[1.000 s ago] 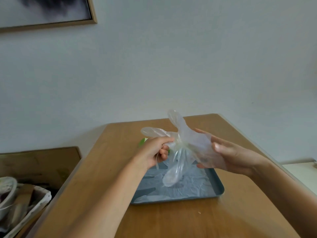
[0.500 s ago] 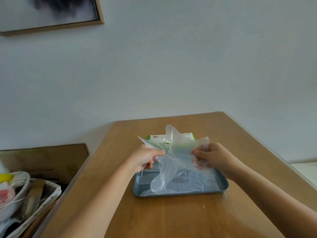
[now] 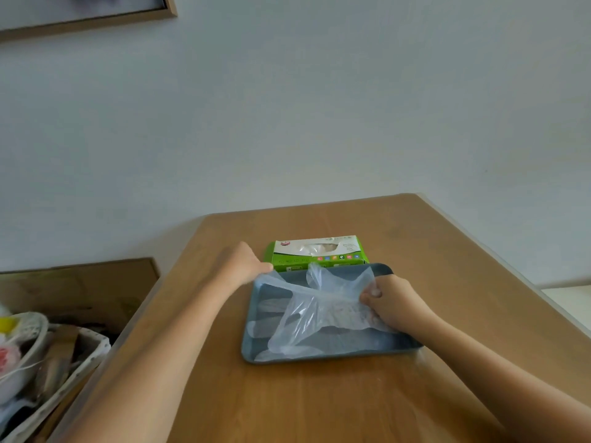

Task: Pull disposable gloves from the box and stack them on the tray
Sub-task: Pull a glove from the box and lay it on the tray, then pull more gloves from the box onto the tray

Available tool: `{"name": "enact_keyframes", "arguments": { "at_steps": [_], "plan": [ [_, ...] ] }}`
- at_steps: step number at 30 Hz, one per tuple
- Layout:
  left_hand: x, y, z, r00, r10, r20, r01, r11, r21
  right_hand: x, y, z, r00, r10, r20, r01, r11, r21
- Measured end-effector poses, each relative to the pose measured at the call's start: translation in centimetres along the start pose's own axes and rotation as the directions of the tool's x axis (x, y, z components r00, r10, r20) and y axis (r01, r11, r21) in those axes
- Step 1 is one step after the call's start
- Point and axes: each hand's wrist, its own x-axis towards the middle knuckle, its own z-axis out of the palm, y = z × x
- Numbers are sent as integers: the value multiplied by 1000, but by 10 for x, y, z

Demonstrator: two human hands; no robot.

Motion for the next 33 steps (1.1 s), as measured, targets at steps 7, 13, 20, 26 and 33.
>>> {"name": "enact_keyframes", "arguments": {
  "at_steps": [7,13,20,26,33],
  "plan": [
    [-44,41,3,861,472,-188,-488,871,-49,-4,-10,-3,997,81,-16,-82,994,-65],
    [-72,62,65,785,589,192,-598,802,-17,-9,-10,-1,1000,12,-20,-15,992,-129],
    [-76,46,88,796,450,404,-545,823,157,-9,-8,1,999,-29,-37,25,994,-104],
    [-71,44,93,806,391,444,-508,842,181,-23,-16,-6,900,-418,-121,342,852,-396],
    [-73,26,80,797,392,460,-499,856,135,-12,6,-9,843,-257,472,504,684,-528]
  ]
}}
